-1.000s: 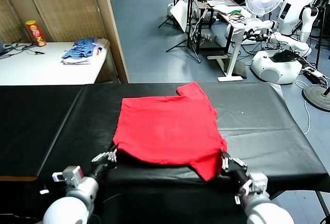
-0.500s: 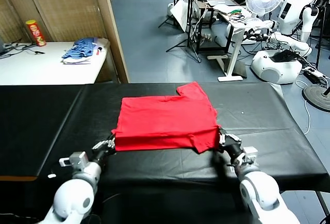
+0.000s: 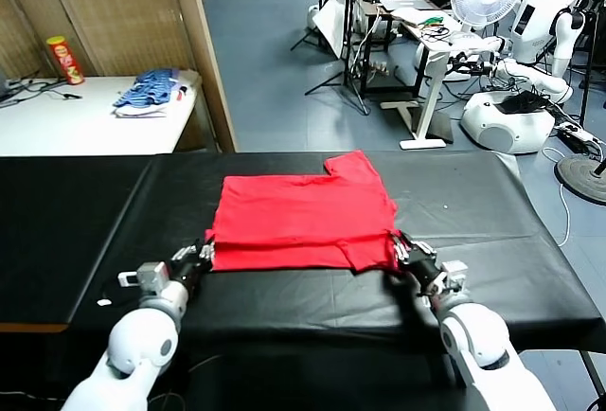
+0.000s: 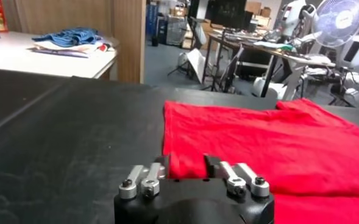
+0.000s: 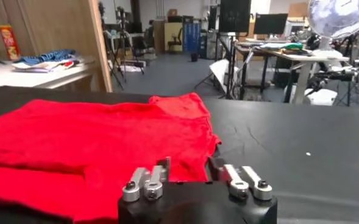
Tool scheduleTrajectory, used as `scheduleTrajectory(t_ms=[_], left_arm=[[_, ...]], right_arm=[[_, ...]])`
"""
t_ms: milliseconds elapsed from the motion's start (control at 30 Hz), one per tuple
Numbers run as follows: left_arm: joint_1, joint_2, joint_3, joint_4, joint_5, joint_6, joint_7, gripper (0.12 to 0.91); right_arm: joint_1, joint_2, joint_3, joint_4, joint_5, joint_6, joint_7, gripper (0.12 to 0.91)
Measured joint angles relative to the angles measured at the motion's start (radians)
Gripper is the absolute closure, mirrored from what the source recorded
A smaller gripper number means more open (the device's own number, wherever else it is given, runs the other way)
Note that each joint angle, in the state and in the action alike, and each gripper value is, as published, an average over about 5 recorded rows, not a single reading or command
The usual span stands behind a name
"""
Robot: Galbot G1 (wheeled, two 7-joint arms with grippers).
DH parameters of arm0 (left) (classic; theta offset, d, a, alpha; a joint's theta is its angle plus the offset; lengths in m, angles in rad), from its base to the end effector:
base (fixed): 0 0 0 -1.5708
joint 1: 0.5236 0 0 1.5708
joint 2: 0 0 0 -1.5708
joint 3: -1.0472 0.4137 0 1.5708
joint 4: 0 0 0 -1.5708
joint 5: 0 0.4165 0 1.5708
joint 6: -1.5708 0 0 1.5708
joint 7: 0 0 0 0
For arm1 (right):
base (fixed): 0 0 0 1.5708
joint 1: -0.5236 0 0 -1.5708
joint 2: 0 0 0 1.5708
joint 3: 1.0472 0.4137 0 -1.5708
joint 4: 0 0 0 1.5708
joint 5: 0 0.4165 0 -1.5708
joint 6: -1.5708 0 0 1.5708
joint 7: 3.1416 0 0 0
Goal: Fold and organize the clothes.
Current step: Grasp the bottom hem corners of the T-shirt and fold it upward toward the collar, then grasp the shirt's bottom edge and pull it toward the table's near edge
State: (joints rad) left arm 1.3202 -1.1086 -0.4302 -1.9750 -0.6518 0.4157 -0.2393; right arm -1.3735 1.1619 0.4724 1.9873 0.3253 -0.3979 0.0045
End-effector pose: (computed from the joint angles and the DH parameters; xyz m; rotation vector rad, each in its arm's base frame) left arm 0.3025 0.0795 -0.3335 -0.0989 -2.7292 0.1898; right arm 0.2857 -0.0796 -0.3424 0.2665 -2.7765 0.1118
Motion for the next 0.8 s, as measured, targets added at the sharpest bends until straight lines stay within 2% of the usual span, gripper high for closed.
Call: scheduleTrajectory(t_ms=[67,167,267,333,400,533,667,800], left_arm=[[0.012,0.000,-0.003,-0.005,-0.017,0.006,0.006,0.258],[0.020,-0.003,-0.005,-0.004,-0.039,0.012,0.010,0.234],[0.023,-0.009,-0.006,0.004,-0.049,0.014,0.010,0.232],[0.024,-0.011,-0.007,0.011,-0.053,0.015,0.010,0.236],[0.025,-0.012,-0.007,0.018,-0.057,0.016,0.011,0.270],[0.027,-0.014,-0.007,0.026,-0.059,0.018,0.012,0.453],[0.033,-0.014,-0.008,0.023,-0.047,0.020,0.010,0.689],[0.050,-0.004,-0.006,0.002,0.000,0.026,0.003,0.870]], right_arm=[[-0.008,0.004,0.000,-0.003,-0.003,0.001,-0.001,0.263],[-0.009,0.009,-0.002,-0.014,-0.006,0.001,-0.002,0.344],[-0.006,0.014,-0.008,-0.029,-0.009,0.001,-0.004,0.467],[-0.005,0.017,-0.012,-0.038,-0.010,0.001,-0.004,0.575],[-0.004,0.020,-0.015,-0.042,-0.010,0.001,-0.002,0.692],[-0.006,0.018,-0.014,-0.037,-0.005,-0.006,0.014,0.871],[-0.019,0.007,-0.005,-0.013,0.011,-0.044,0.042,0.903],[-0.043,-0.003,0.004,0.023,0.039,-0.100,0.071,0.903]])
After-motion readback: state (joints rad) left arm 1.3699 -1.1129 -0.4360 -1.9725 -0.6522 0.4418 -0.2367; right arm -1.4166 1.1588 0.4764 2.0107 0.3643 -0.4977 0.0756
